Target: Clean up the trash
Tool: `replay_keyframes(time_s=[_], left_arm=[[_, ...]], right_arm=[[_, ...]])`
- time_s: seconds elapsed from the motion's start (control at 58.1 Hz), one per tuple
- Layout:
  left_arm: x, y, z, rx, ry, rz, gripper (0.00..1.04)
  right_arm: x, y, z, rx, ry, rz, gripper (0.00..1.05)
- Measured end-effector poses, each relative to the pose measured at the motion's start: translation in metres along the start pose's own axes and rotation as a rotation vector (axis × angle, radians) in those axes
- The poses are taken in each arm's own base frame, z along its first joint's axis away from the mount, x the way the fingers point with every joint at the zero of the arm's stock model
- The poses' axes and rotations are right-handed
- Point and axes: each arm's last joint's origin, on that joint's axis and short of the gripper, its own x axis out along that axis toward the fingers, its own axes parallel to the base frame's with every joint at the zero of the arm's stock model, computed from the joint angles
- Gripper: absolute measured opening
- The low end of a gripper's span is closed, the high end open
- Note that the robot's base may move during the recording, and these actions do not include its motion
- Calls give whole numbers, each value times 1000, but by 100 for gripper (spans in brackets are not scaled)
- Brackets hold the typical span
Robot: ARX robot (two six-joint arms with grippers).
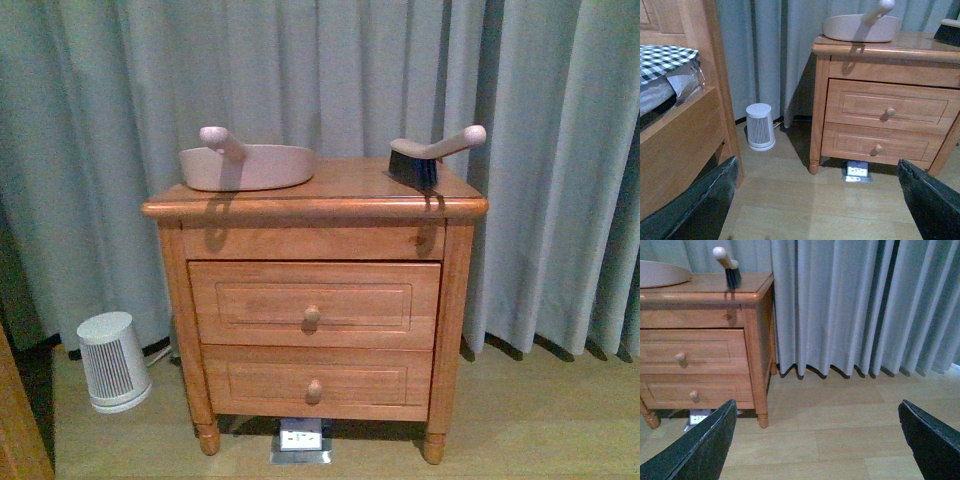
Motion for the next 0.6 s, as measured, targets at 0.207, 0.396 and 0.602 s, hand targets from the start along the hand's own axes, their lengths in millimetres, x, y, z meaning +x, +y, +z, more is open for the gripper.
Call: replay_keyframes(time_s=[0.207, 0.396, 0.602], left_arm=[[0, 0, 0, 0, 0, 0, 97], [0, 0, 0, 0, 0, 0, 97], [0, 0, 0, 0, 0, 0, 97]], right_arm=[[0, 0, 0, 0, 0, 0, 97], [0, 0, 0, 0, 0, 0, 97], [0, 0, 0, 0, 0, 0, 97]])
